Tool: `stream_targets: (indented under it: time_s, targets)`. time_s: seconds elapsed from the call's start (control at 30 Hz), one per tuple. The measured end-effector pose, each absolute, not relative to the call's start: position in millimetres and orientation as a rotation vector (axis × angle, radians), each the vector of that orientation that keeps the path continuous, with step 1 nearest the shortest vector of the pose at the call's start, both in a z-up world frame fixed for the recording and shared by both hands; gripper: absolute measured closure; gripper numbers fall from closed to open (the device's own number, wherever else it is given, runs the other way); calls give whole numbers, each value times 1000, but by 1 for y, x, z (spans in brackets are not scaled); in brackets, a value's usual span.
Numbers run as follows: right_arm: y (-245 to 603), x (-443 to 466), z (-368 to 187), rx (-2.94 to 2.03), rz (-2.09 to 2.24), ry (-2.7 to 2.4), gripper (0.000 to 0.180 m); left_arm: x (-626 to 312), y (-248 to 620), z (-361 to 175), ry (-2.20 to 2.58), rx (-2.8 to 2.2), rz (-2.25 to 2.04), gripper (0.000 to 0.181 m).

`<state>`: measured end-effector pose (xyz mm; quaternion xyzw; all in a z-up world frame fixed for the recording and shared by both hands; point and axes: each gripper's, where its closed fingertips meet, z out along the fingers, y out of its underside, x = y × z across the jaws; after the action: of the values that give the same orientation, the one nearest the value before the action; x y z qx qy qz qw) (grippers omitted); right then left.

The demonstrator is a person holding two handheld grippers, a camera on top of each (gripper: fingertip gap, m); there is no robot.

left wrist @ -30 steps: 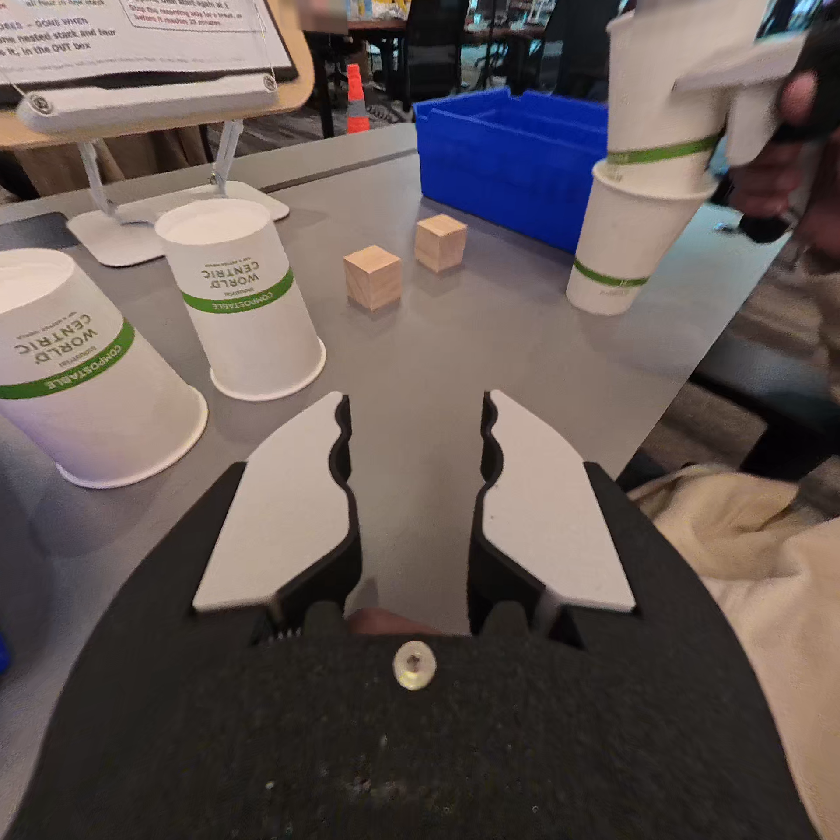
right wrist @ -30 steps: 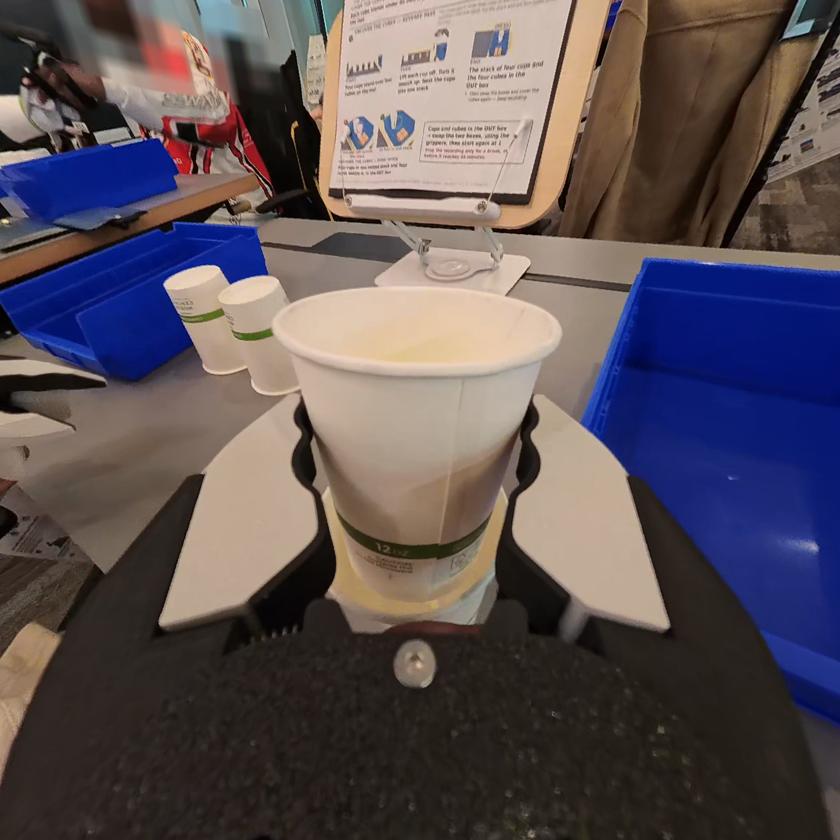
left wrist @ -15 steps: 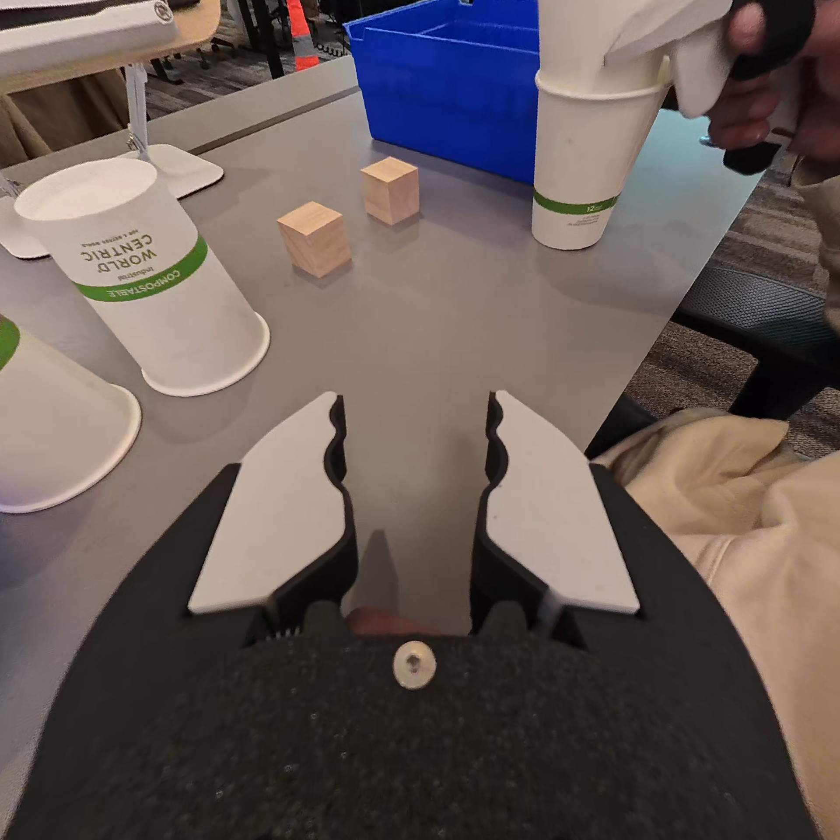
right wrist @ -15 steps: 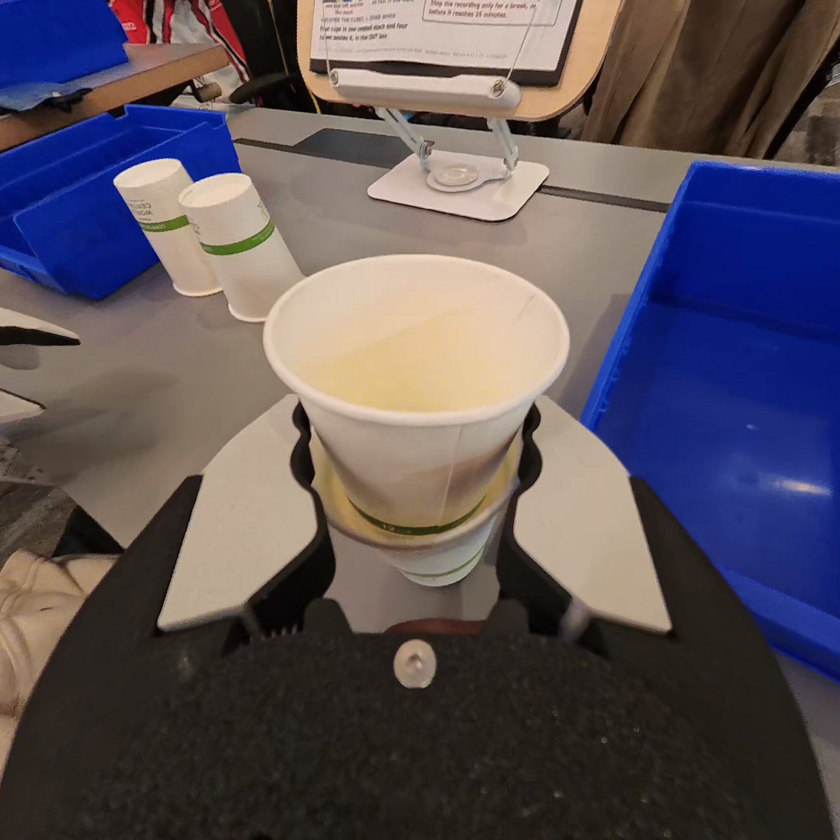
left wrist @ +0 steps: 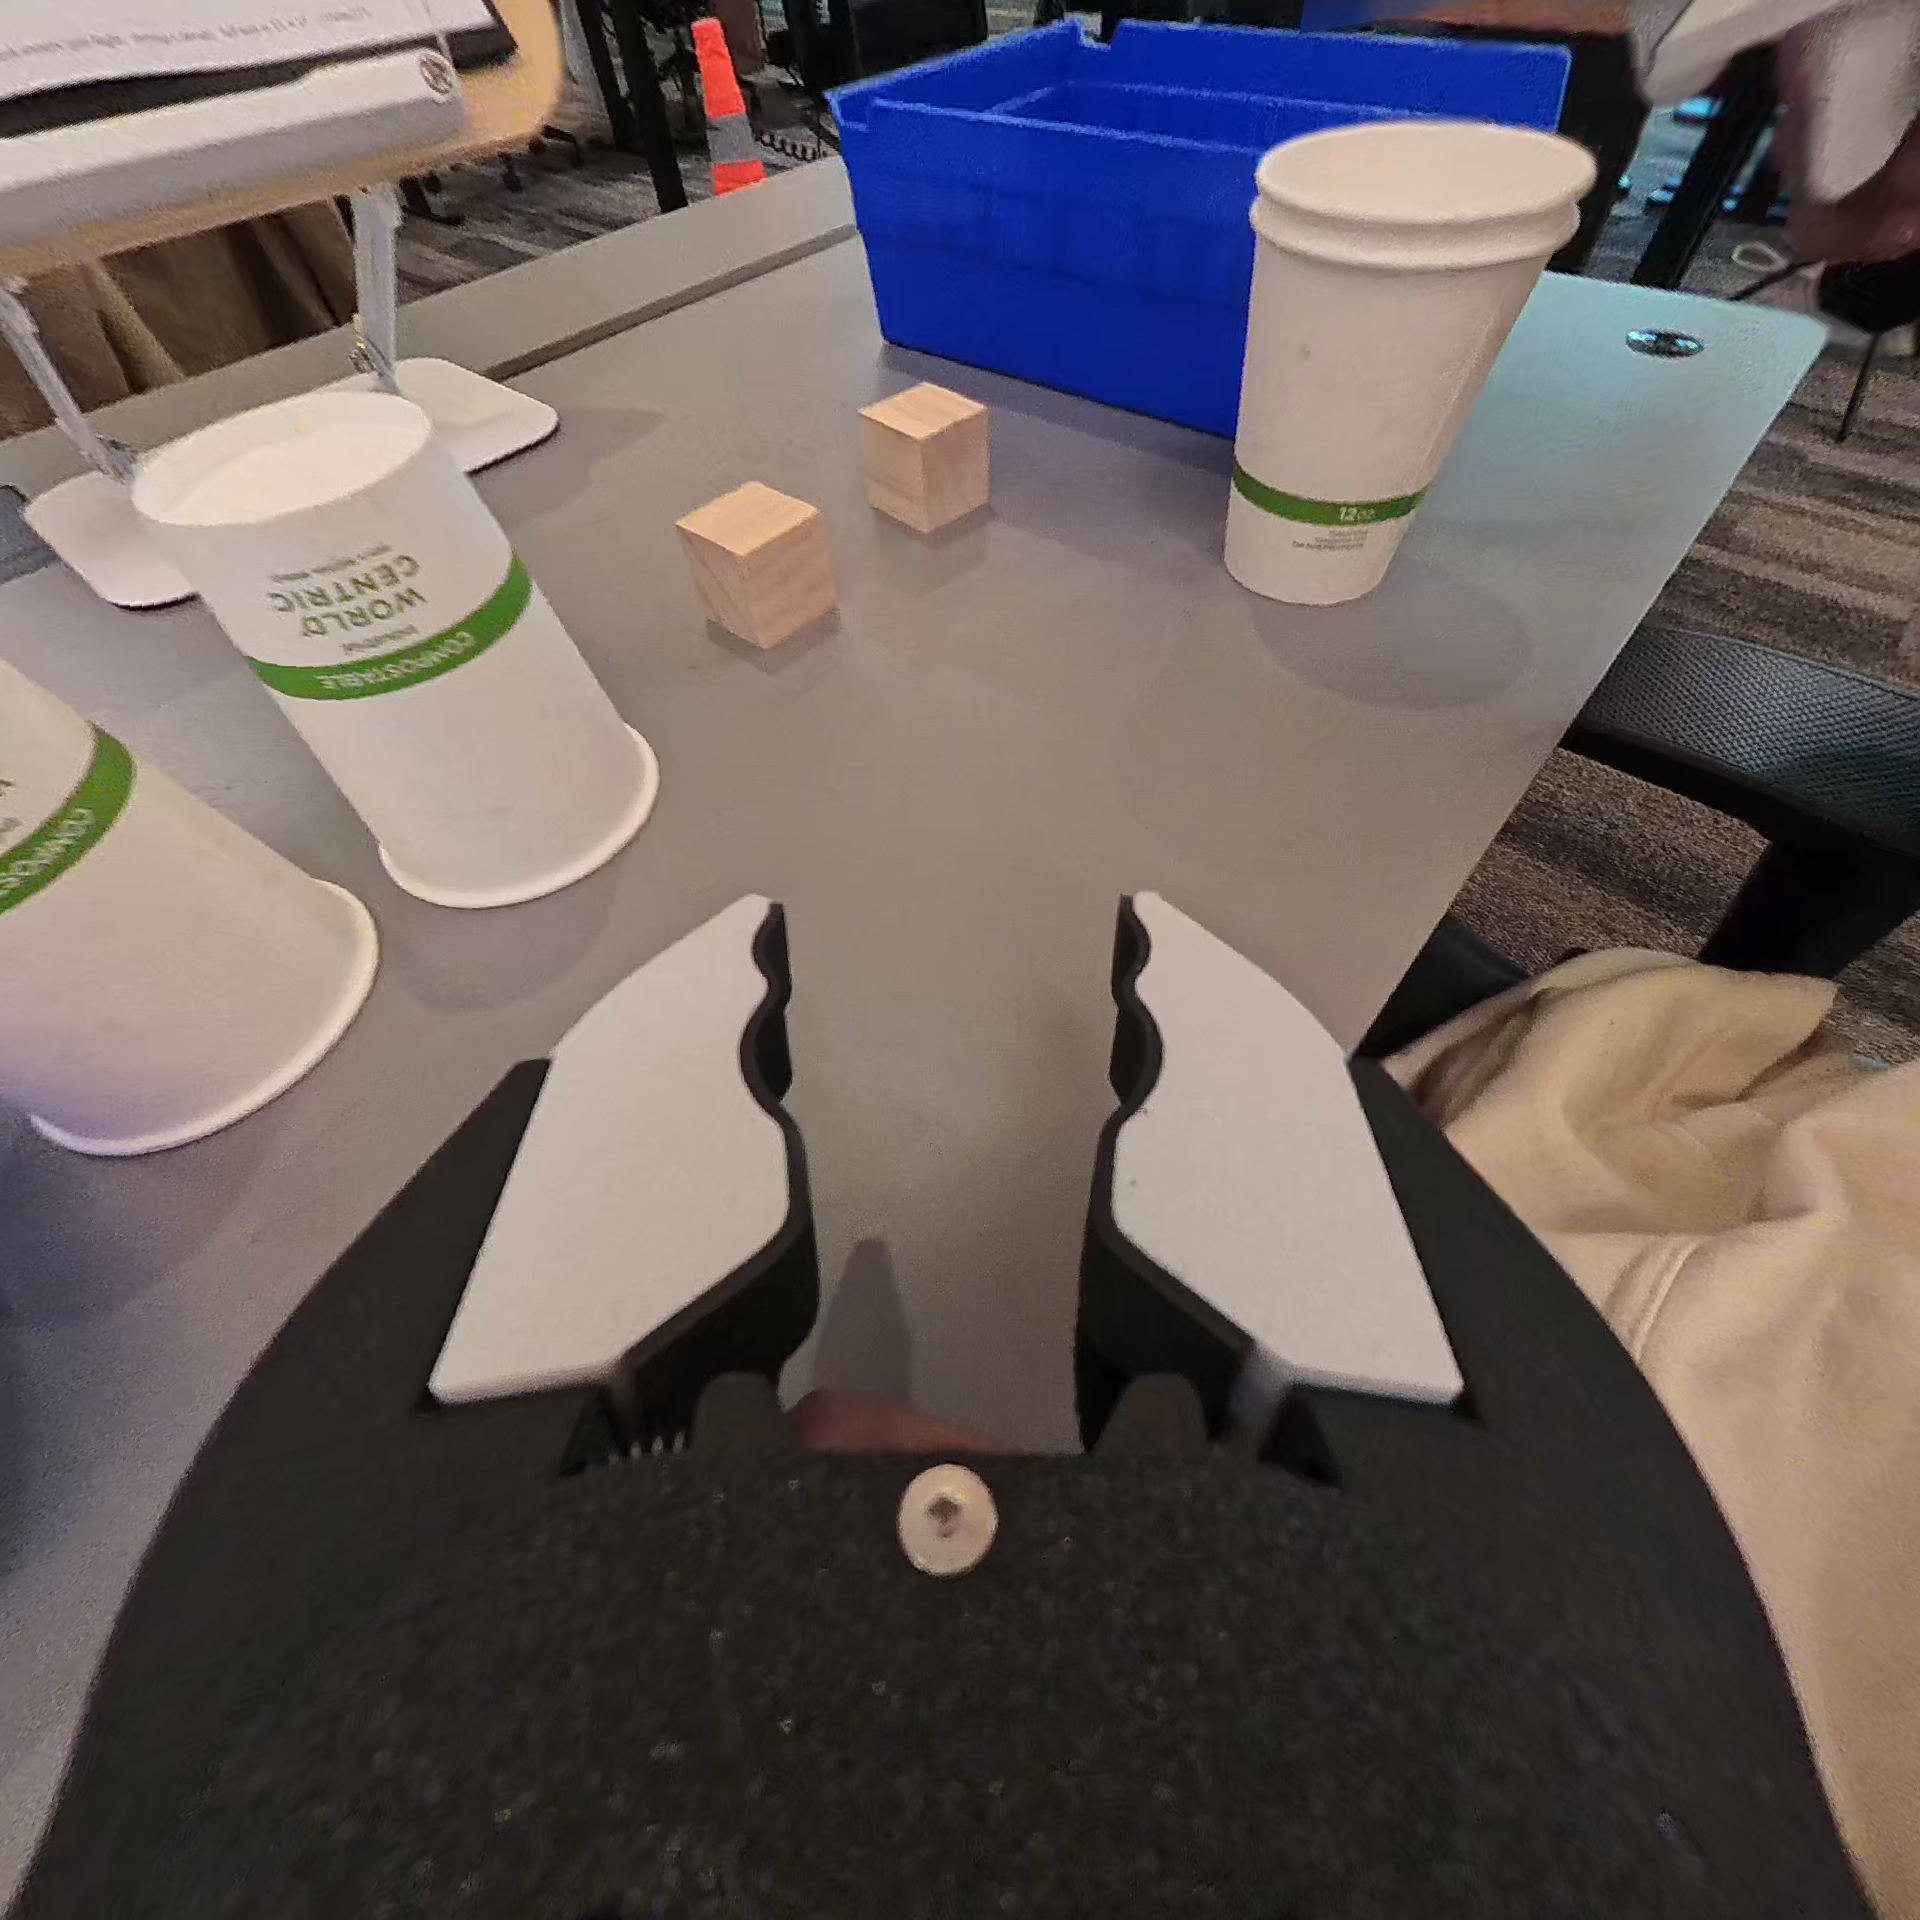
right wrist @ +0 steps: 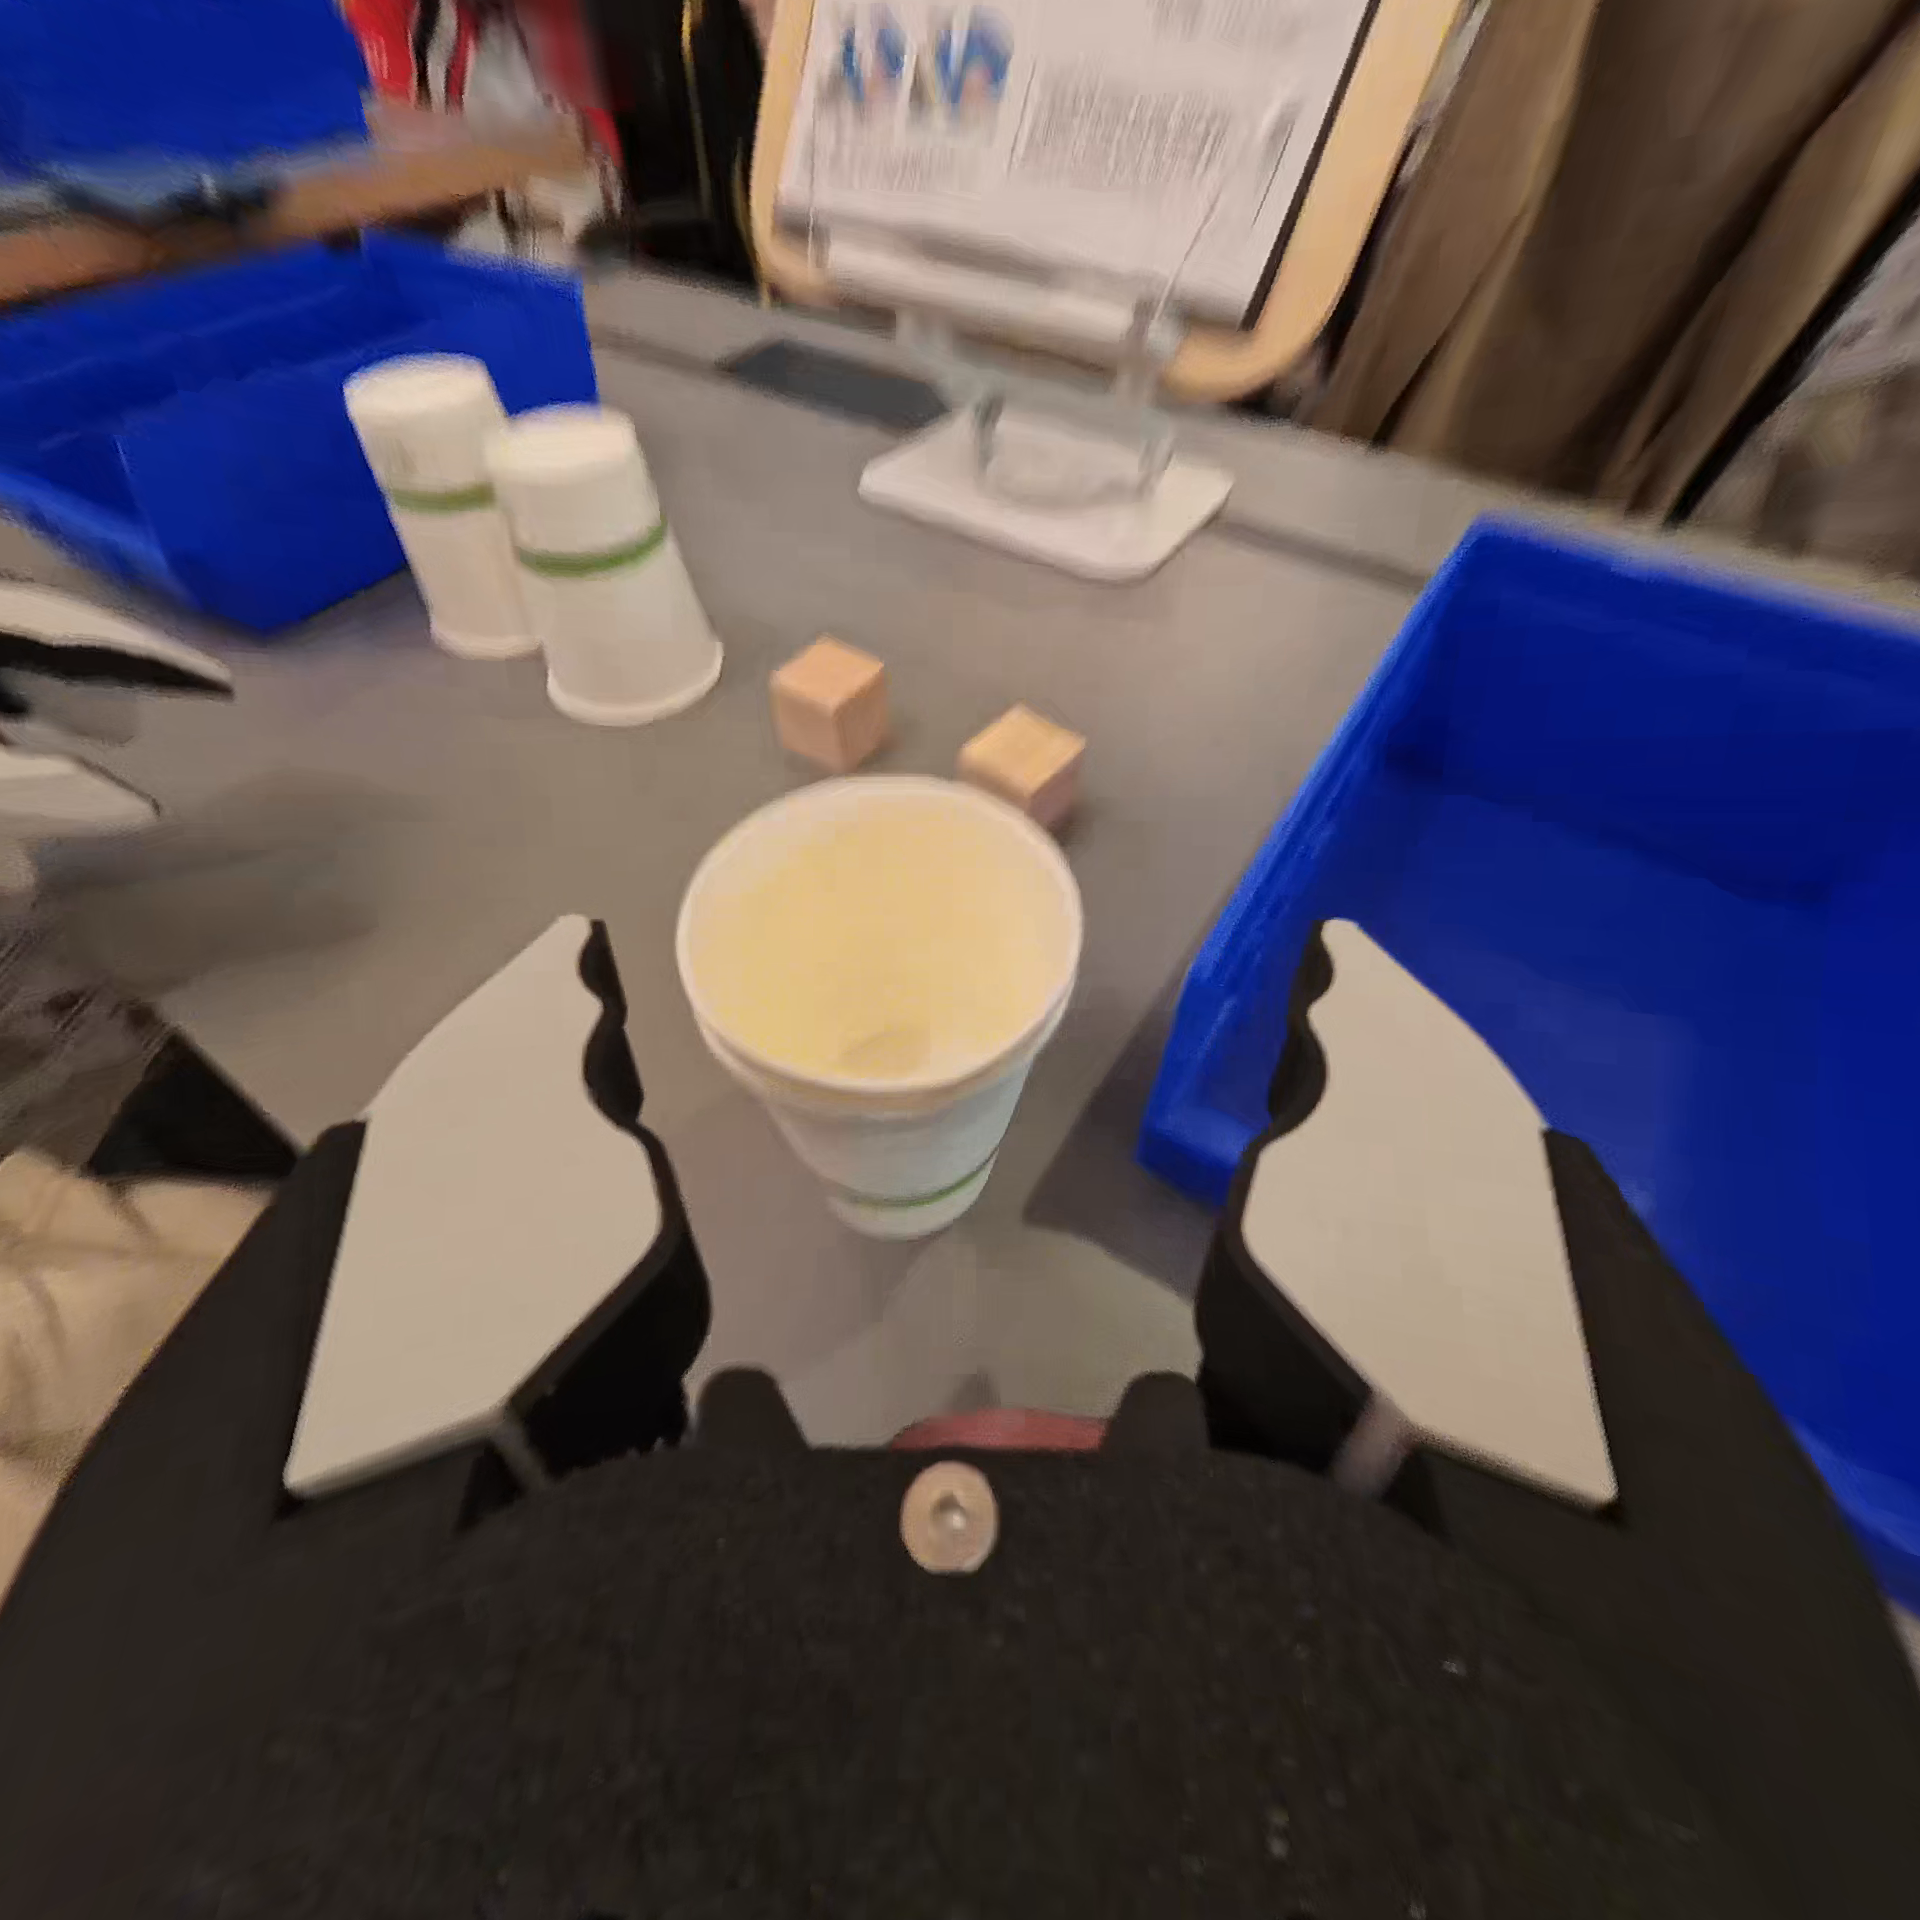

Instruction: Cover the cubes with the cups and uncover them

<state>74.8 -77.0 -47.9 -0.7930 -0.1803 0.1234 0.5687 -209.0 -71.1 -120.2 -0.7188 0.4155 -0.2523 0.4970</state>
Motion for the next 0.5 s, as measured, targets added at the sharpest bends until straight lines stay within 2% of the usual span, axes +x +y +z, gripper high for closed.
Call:
stream_targets:
  time_s: [0.1,0.23,0.37,0.5]
  targets:
    - [-88,61,0,-1635,286,-371,72,-218,-59,-110,909,-1729,-561,121]
    - [-101,-18,21,-1478,523,-404,77,-239,-35,-104,760,-1739,-418,121]
    - [-102,-102,-18,-1530,689,-521,76,-252,-23,-110,661,-1796,-347,121]
    - [-94,-131,-72,-1655,703,-589,76,-251,-22,-119,640,-1844,-359,121]
